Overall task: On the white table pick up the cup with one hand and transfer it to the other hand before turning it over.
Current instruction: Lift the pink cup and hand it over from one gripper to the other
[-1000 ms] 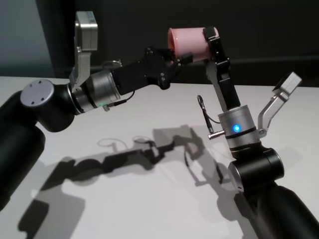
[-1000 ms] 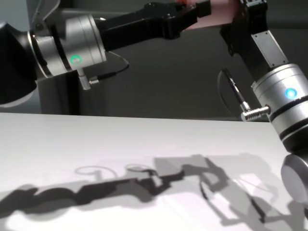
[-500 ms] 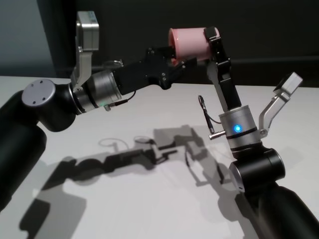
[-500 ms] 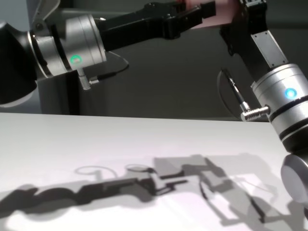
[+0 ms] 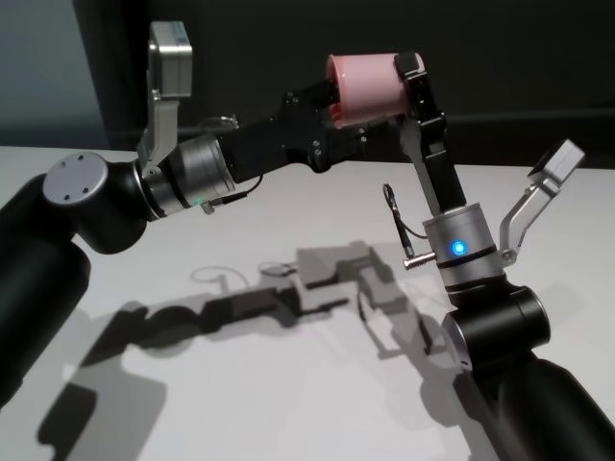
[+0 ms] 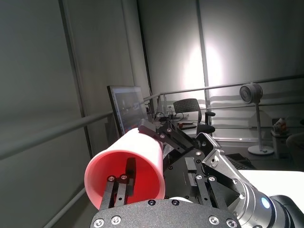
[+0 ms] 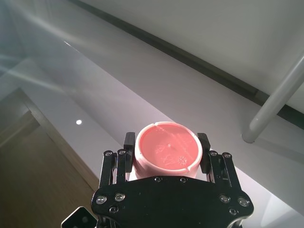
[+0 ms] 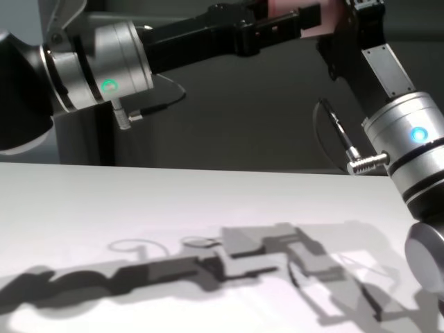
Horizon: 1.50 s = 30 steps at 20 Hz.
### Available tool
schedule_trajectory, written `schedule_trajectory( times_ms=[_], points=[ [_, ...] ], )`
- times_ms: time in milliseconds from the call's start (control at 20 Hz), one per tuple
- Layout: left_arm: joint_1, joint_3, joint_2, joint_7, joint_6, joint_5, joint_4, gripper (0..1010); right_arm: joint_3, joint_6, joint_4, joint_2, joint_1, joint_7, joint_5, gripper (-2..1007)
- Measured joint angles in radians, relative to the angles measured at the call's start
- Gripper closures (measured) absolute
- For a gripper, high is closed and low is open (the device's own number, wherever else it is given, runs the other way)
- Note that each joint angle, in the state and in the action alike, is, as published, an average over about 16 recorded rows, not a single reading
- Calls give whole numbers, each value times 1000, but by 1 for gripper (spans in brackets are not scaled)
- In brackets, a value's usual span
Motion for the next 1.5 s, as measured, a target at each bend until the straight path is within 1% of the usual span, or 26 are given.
schedule_trajectory(
  times_ms=[200,350,500,650,900,1200,1500],
  points=[
    [0,0,0,0,0,0,0,253,0,0,0,0,0,0,0,249],
    [0,0,0,0,0,0,0,165,0,0,0,0,0,0,0,249],
    [0,0,0,0,0,0,0,96,0,0,0,0,0,0,0,249],
    [0,0,0,0,0,0,0,48,0,0,0,0,0,0,0,249],
    [0,0,0,0,0,0,0,11,0,0,0,0,0,0,0,249],
    [0,3,3,-1,1,1,-2,9,0,0,0,0,0,0,0,249],
    [10,5,20,6,11,2,-25,9,0,0,0,0,0,0,0,249]
  ],
)
